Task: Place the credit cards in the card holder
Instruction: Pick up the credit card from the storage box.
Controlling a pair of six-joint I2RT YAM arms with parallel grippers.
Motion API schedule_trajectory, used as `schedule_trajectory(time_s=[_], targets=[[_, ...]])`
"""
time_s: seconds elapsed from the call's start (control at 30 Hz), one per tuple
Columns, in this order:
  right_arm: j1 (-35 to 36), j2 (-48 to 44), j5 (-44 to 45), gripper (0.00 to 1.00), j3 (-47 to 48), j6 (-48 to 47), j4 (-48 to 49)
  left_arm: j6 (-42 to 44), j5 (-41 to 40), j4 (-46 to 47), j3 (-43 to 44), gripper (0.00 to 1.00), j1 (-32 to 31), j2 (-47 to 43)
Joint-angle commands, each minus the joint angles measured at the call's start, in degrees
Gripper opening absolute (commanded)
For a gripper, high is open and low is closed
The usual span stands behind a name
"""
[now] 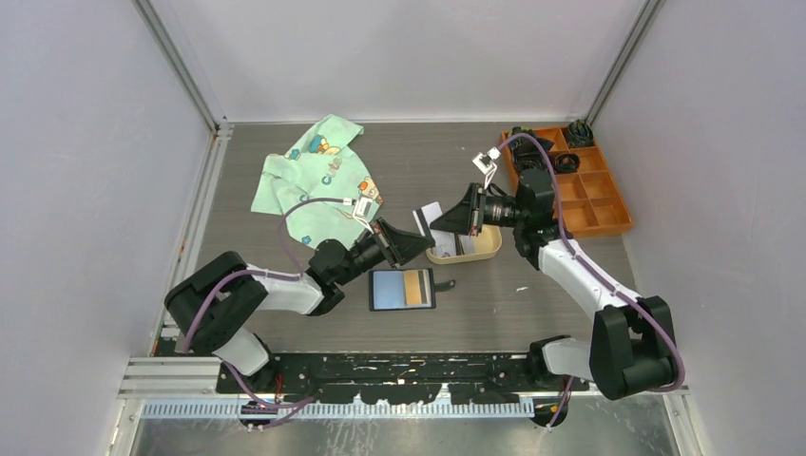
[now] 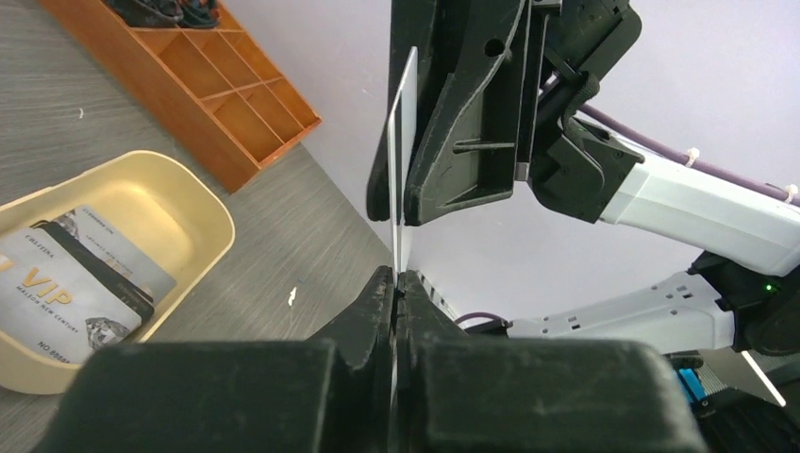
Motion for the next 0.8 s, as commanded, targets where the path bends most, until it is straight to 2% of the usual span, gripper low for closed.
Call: schedule_trajectory(time_s=[0.0,0.1,0.2,0.27,0.33,0.4,0.47,0.63,0.77], targets=[[0.35,-2.76,-1.97,0.28,0.84,-6.19,-1.01,3.16,3.6,0.39,0.4,0.0,0.39,-2.53],[0.35,-4.04,-3.65,0.46,3.97,-19.84,-14.6,6.33,9.94,-5.56,-1.03,0.0,1.95,-5.78],[0.47,-4.85,-5.83,0.55,4.77,-30.38,-23.2,10.49,17.11,-13.61,-1.55,0.0,3.64,-9.9],[0.82,-5.13,-7.2,0.57,4.92,-35.17,-26.4,14.03,20.53,-21.68,-0.79,0.0,3.79,-12.84],[1.8,-4.88,-8.85,0.57,5.22,-38.02,-28.85,17.29,22.98,-28.6,0.42,0.0,3.74,-14.93],[3.28,-4.61,-9.51,0.56,5.98,-42.18,-32.68,18.83,24.89,-31.57,1.14,0.0,3.71,-16.01],[4.45,-4.24,-9.81,0.53,6.5,-43.91,-34.31,19.59,27.07,-33.12,2.06,0.0,3.69,-16.17],[4.82,-4.27,-11.24,0.36,6.88,-43.93,-34.47,20.68,29.13,-35.05,3.17,0.0,3.77,-15.87],[4.83,-4.1,-11.37,0.34,6.93,-43.93,-34.89,21.24,28.39,-35.23,3.09,0.0,3.75,-16.48]])
